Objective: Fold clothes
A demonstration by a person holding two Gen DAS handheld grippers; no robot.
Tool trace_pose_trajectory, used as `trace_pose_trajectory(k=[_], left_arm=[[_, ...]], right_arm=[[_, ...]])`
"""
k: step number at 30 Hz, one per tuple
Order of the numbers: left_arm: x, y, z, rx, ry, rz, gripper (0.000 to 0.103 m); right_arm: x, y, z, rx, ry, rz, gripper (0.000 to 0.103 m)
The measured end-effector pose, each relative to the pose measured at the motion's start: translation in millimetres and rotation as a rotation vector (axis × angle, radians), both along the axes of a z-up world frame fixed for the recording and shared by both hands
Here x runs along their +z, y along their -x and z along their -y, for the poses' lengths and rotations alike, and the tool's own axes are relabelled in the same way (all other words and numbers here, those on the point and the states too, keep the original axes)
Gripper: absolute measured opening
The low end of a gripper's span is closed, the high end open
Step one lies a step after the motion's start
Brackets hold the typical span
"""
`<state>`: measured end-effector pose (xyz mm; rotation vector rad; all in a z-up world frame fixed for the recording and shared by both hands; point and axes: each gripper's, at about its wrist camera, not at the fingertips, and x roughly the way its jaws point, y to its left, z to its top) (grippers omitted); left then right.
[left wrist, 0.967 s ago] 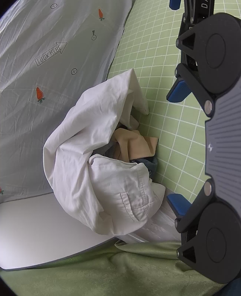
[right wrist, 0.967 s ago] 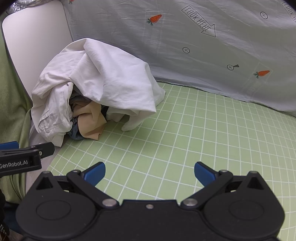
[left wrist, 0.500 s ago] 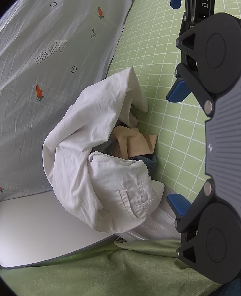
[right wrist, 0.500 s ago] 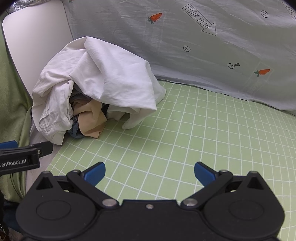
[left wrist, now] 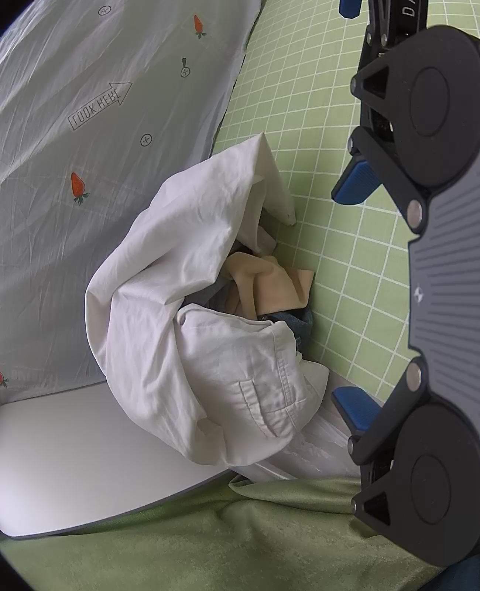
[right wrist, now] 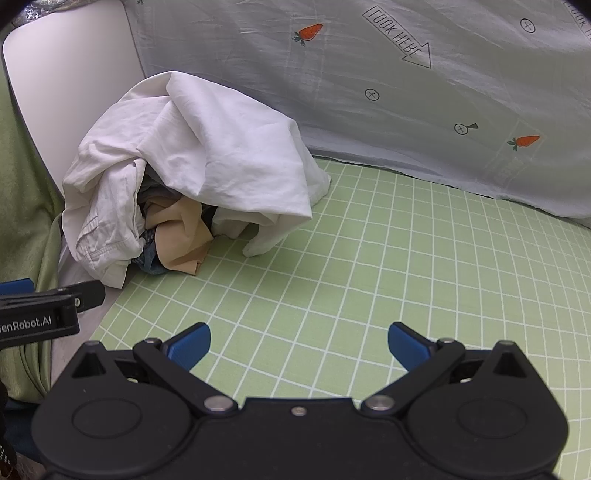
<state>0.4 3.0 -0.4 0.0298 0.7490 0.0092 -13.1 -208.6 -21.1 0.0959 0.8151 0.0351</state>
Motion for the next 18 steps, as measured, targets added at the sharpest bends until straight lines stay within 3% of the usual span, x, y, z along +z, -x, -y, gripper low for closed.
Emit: trace_pose_trajectory(k=[18], left_arm=[[-0.7,0.2,1.1,-0.008,0.000,-0.001,0.103]], right_arm=[[-1.8,-0.9,-0.8,-0.002,0.007,-0.009,0.103]])
